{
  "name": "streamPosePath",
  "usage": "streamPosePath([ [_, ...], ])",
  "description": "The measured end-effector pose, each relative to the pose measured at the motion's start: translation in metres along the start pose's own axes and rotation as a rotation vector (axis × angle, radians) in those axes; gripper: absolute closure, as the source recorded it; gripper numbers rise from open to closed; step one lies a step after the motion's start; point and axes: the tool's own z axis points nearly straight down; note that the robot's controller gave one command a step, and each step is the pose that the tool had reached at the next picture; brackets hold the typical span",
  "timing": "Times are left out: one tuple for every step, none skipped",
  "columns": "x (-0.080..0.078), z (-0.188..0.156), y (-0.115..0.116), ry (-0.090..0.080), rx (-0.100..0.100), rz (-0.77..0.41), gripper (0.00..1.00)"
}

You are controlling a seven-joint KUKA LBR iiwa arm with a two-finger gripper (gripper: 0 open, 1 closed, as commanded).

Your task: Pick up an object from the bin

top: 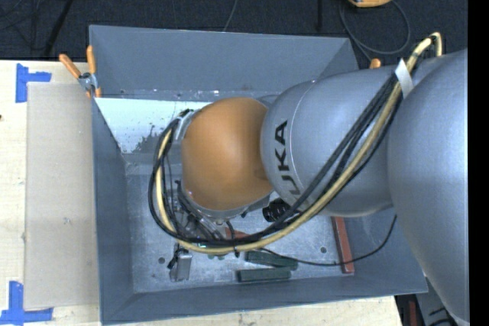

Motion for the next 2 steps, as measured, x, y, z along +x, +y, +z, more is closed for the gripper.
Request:
streamPosePath([
  [-0.016,0.04,-0.025,-0.005,0.001,-0.373,0.0],
  [0.001,-0.03,-0.069,-0.014,-0.001,-0.308,0.0],
])
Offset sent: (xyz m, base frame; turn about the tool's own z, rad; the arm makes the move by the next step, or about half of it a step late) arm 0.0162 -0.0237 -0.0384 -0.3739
